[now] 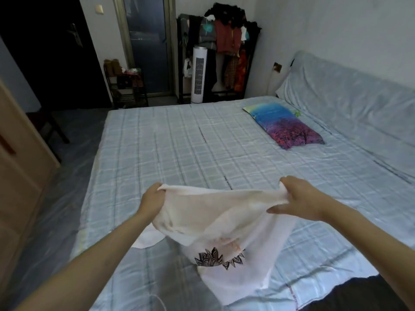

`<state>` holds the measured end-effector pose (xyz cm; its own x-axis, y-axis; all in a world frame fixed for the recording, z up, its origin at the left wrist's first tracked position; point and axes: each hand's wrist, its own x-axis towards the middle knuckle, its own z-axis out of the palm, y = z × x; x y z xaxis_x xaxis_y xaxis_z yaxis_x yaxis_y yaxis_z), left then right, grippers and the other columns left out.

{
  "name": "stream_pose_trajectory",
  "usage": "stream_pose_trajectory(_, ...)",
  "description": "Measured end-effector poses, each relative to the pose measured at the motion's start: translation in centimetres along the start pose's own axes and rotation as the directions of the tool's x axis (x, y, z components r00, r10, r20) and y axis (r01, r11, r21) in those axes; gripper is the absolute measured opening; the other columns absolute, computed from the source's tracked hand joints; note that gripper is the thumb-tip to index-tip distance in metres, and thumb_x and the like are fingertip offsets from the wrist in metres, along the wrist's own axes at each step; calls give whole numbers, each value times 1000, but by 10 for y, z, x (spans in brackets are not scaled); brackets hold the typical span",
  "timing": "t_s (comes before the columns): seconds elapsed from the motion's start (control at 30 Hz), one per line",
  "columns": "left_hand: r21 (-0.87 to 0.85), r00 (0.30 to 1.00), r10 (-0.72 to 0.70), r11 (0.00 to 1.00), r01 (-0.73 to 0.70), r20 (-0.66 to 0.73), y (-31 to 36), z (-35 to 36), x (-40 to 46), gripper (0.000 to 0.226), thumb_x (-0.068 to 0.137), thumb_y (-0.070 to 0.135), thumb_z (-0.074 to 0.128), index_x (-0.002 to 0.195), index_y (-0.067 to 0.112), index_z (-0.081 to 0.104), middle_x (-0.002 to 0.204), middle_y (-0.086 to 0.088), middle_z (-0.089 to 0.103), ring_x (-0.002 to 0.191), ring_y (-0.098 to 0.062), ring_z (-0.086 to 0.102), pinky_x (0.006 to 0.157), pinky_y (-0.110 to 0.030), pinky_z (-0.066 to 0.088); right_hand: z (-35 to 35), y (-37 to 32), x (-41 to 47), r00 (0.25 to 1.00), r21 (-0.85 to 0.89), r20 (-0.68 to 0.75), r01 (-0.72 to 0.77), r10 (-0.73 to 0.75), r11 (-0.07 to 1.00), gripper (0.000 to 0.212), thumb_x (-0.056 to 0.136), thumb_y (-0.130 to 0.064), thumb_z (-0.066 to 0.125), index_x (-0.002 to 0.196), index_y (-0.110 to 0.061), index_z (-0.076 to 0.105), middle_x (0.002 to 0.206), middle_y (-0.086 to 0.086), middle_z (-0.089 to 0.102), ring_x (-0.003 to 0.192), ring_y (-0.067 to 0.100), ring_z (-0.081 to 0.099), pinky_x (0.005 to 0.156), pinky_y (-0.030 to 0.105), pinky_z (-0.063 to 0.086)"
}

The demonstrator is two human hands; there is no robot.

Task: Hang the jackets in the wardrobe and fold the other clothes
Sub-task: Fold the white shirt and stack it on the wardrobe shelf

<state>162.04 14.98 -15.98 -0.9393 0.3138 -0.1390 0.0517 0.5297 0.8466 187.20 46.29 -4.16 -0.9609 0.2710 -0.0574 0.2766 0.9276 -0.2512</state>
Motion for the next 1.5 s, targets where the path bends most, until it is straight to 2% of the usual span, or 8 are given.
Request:
stream_pose_trajectory(0.2, 590, 791, 421, 526, -612, 445, 32, -58, -12, 25, 78, 53, 39, 91, 32, 45, 90, 11, 58, 81, -16, 57, 66, -34, 46, 11, 57, 10, 987, -13, -92, -133, 132, 991, 25, 72, -14, 66, 82, -25, 45, 83, 4, 54, 85, 31, 58, 68, 35, 38)
stream_pose_trajectory(0.53, 383, 974, 102, 907, -175, 201, 62, -45, 7, 21, 97, 18, 44, 93, 21, 64, 102, -10, 63, 88, -24, 59, 56, -26, 44, 15, 90, 76, 999, 177, -21, -27, 32, 984, 50, 69, 14, 48, 103, -23, 51, 85, 4, 60, 78, 24, 56, 57, 25, 39)
stream_pose_trajectory(0.73, 556, 821, -49, 758, -340, 569, 48, -13, -23, 56, 69, 88, 49, 97, 39, 51, 94, 12, 61, 87, -8, 59, 82, -33, 48, 43, 136, 99, 925, 238, 377, -144, 45, 961, 53, 72, -15, 47, 124, -3, 44, 121, 8, 53, 110, 28, 53, 88, 37, 44)
stream_pose_trajectory(0.9, 706, 766, -237, 607, -364, 598, 33, 25, -28, 39, 89, 51, 58, 121, 31, 49, 113, 6, 60, 100, -13, 53, 85, -25, 39, 78, 165, 118, 834, 44, 547, -119, 75, 992, 76, 90, -47, 57, 148, -8, 29, 145, 5, 41, 131, 24, 43, 105, 33, 37)
stream_pose_trajectory(1.03, 763, 751, -403, 614, -202, 523, 31, 35, -12, 34, 93, 46, 57, 117, 22, 60, 119, 4, 59, 104, -10, 53, 78, -12, 37, 86, 168, 144, 780, 37, 615, -169, 111, 985, 17, 88, -18, 55, 100, -11, 66, 98, 5, 67, 90, 24, 68, 61, 26, 53)
stream_pose_trajectory(1.17, 826, 756, -491, 553, -115, 433, 45, 24, 29, 65, 88, 54, 59, 144, 26, 41, 148, 3, 44, 133, -18, 43, 106, -28, 31, 69, 166, 189, 818, 55, 533, -288, 215, 956, 35, 90, 3, 37, 117, -11, 54, 122, 19, 50, 84, 33, 64, 45, 34, 55)
stream_pose_trajectory(1.33, 916, 978, -202, 399, 39, 46, 131, -22, 128, 37, 97, 53, 40, 123, 28, 49, 130, -6, 56, 106, -24, 65, 93, -34, 47, -12, 144, 284, 916, 200, 243, -369, 319, 908, 7, 89, 2, 46, 90, 1, 53, 94, 26, 62, 58, 34, 67, 41, 39, 55)
stream_pose_trajectory(1.5, 562, 956, 12, 811, 162, -293, 247, -83, 214, 6, 98, 17, 43, 92, 17, 45, 95, -13, 52, 68, -35, 68, 43, -34, 54, -144, 100, 381, 911, 617, -130, -234, 391, 751, 22, 87, -10, 66, 105, 4, 63, 93, 19, 63, 72, 31, 68, 36, 28, 42)
